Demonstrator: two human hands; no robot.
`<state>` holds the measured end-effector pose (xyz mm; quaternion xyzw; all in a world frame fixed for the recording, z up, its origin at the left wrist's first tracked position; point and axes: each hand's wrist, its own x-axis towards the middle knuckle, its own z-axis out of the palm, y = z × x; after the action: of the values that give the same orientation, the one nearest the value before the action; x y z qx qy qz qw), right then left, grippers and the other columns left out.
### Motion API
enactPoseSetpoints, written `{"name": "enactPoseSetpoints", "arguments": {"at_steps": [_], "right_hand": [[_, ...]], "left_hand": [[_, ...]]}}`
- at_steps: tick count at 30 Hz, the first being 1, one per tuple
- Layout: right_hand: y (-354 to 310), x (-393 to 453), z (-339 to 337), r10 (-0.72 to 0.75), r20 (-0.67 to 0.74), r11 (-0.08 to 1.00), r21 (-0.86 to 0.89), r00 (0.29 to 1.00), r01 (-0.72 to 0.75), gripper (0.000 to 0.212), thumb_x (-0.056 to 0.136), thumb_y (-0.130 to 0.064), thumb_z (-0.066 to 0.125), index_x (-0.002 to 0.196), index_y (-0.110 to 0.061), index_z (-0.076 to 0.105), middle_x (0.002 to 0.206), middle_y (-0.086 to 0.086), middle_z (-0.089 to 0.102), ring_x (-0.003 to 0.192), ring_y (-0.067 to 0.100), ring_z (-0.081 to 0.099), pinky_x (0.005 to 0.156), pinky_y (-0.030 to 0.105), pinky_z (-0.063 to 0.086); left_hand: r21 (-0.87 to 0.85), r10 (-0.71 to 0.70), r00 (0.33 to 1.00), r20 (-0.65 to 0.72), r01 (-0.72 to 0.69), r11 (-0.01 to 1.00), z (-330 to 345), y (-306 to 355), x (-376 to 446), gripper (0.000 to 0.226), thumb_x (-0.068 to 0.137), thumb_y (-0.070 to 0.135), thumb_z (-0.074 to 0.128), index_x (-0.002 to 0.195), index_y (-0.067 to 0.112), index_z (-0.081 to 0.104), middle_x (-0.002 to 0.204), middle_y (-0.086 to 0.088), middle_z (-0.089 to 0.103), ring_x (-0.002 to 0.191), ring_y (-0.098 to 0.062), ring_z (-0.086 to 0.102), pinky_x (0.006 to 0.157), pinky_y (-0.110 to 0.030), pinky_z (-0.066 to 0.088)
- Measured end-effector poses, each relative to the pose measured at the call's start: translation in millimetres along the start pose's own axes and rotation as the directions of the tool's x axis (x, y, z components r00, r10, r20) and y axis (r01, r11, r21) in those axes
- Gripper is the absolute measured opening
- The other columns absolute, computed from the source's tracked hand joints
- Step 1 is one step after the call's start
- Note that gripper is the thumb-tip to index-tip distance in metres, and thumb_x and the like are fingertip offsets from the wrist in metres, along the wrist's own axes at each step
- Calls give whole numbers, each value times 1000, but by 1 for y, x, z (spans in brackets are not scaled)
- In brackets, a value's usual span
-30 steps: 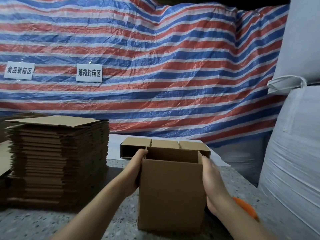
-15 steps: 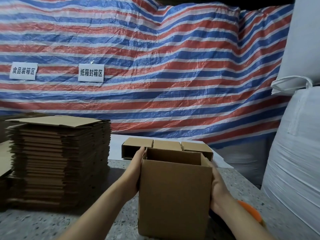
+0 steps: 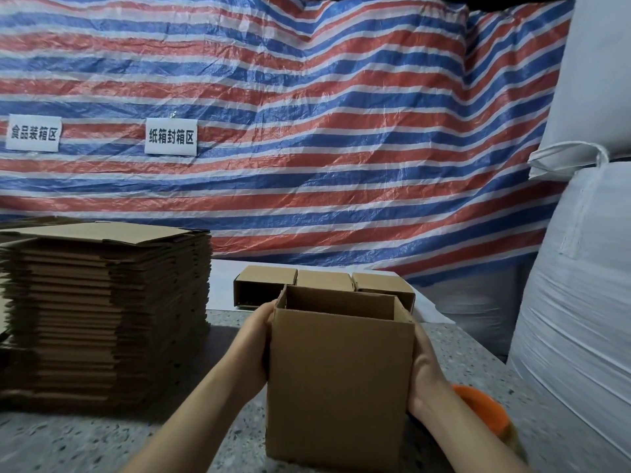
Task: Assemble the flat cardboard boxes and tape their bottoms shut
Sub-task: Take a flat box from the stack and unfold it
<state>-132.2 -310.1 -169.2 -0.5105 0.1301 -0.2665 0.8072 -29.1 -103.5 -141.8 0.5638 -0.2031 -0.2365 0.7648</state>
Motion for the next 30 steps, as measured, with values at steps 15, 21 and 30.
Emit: {"name": "enactPoseSetpoints", "arguments": {"at_steps": [15,21,30], "right_hand": [[0,-7,2,-63,67,997,-45,996,67,60,83,-71,45,92,-26,82,98,14,78,85,27,77,63,36,59],[-4,-10,4,2,53,994,-106,999,4,51,96,-54,50,90,-13,79,80,12,77,66,25,74,50,32,57],[-11,2,2,127,-33,943,-306,991,-131,29,104,-29,47,88,-14,66,63,5,71,52,16,66,47,26,50]], "left_hand": [[137,12,999,-44,-6,991,-3,-5,7,18,95,24,62,100,10,70,84,-12,74,70,-22,72,56,-30,56],[156,55,998,24,-58,986,-7,-6,4,18,90,35,67,95,20,75,96,-13,74,87,-26,73,71,-36,58],[172,120,955,271,-170,970,-25,-4,-1,63,97,65,28,121,22,68,115,-11,70,107,-23,67,90,-38,52]]}}
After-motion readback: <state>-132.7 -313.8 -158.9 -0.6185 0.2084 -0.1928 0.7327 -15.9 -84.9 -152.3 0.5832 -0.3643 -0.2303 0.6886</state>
